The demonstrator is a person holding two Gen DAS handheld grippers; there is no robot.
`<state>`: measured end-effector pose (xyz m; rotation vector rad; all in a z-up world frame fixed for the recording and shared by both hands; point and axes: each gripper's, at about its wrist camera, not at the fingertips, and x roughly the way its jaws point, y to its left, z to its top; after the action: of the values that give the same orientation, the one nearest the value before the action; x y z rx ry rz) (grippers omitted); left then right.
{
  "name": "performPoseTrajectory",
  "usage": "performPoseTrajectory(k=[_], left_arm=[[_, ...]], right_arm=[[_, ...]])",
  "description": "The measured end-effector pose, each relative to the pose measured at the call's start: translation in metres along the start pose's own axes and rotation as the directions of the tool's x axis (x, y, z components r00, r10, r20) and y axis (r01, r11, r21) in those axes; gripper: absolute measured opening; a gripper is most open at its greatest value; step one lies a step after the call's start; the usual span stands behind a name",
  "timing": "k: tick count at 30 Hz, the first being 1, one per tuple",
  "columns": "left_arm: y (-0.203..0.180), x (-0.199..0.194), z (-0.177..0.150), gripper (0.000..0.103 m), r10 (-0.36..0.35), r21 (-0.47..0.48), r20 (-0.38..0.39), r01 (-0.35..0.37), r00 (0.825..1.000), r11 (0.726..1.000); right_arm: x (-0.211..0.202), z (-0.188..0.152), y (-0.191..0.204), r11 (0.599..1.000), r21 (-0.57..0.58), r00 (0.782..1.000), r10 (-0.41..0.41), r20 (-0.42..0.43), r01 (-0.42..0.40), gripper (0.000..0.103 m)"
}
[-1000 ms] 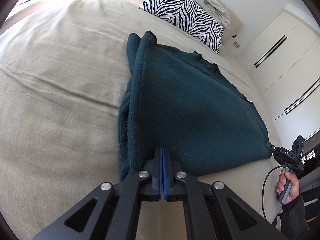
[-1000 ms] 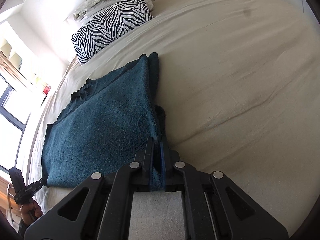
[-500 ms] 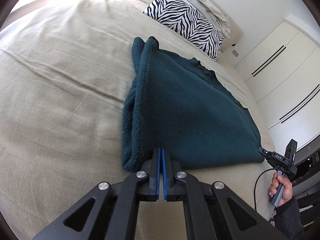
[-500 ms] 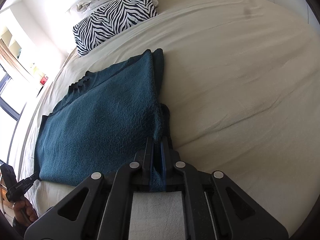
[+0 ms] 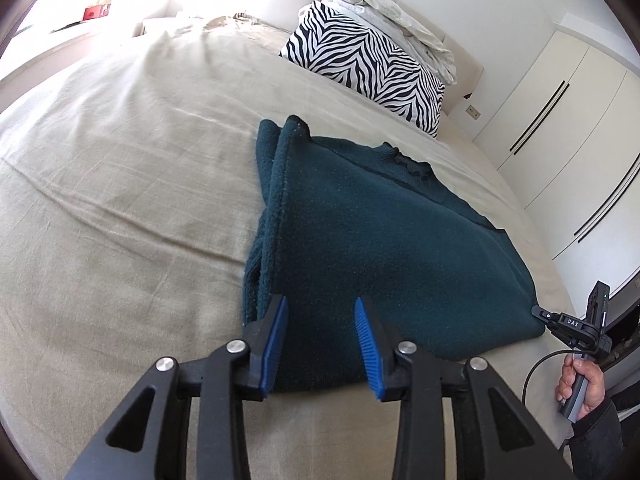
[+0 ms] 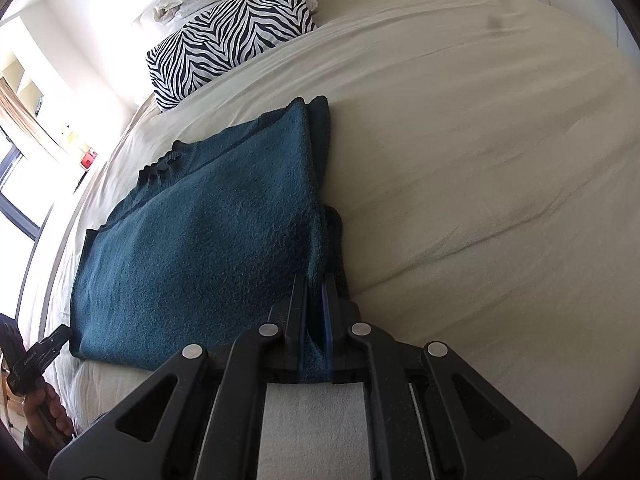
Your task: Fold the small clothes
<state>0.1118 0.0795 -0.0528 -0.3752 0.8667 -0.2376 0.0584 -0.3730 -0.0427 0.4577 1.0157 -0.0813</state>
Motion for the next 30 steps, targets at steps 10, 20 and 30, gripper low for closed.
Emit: performPoseTrajectory(k=[10,20,30], left_arm=[[0.010,0.007,0.002,0.037,0.049,-0.021,0.001,-0.048,0.999,0.999],[0.009,0.011,-0.001,0.008,0.083,-0.009,-0.013,-0.084,0.996,0.996],[0.009,0.012,-0.005,0.007,0.151,0.024,-0.050,-0.150,0.987,0.988]], right_arm=[[0.001,0.000,0.001,1.000,-0.003,1.000,-0.002,-0.003,0.002,0.006],[0.001,-0.001,0.003,1.000,-0.022,1.000,-0.019,-0.002,0.019,0.006],[0.000,-0.002,0.012,0.995,-0.070,0.997,-0.077,-0.009,0.077,0.005]])
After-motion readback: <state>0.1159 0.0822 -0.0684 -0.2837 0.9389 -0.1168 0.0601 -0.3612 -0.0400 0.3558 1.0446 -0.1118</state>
